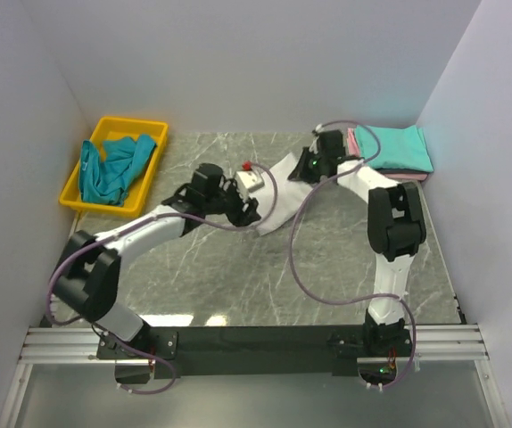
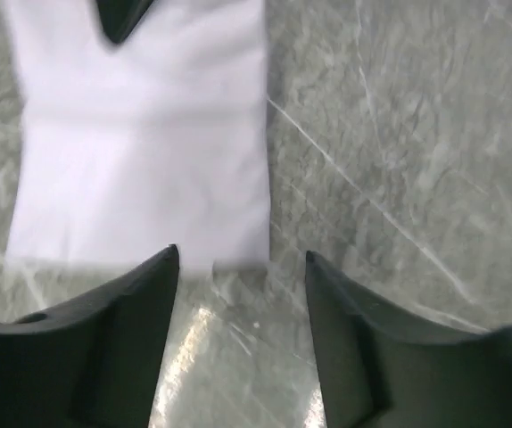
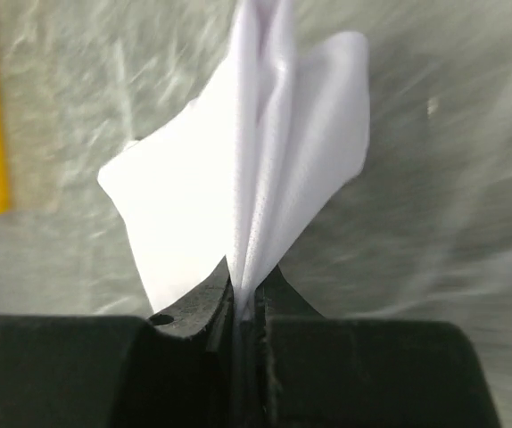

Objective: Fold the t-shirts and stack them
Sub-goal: Neatly place the folded tshirt to the corner

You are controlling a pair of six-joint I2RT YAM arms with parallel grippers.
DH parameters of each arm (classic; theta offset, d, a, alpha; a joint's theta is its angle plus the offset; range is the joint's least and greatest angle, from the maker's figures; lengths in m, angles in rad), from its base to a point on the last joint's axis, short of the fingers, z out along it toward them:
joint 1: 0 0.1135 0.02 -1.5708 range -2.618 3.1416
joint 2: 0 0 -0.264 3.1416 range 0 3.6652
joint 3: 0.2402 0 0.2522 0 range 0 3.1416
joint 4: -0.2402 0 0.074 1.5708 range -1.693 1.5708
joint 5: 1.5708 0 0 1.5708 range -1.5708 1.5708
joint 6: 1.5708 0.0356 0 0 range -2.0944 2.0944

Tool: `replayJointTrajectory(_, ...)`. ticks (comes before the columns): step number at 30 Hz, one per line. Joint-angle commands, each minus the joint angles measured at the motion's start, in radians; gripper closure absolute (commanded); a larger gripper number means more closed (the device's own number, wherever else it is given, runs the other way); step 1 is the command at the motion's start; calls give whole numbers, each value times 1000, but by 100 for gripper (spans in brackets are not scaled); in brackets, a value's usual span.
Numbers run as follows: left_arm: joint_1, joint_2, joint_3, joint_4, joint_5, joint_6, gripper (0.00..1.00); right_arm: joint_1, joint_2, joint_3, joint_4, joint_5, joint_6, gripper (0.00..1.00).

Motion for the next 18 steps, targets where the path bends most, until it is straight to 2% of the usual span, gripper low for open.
replayJointTrajectory(1,46,-113,18,-131,27,-70,32,-91,-6,117,-229,97,-309,100)
replayJointTrajectory(4,80,-150,20,-172,-7,-103,25,-140,43,246,-289,143,-427,100)
replayJointTrajectory(5,87,-165,17,-190,-13,-114,9,-151,66,308,-295,147,-455,100)
replayJointTrajectory(7,107,-184,9,-203,-21,-148,4,-179,92,374,-312,162,-538,100)
replayJointTrajectory(9,114,-210,3,-233,-21,-160,1,-194,129,462,-321,170,-599,100)
replayJointTrajectory(18,117,-270,-26,-321,-73,-165,0,-239,241,792,-373,251,-727,100)
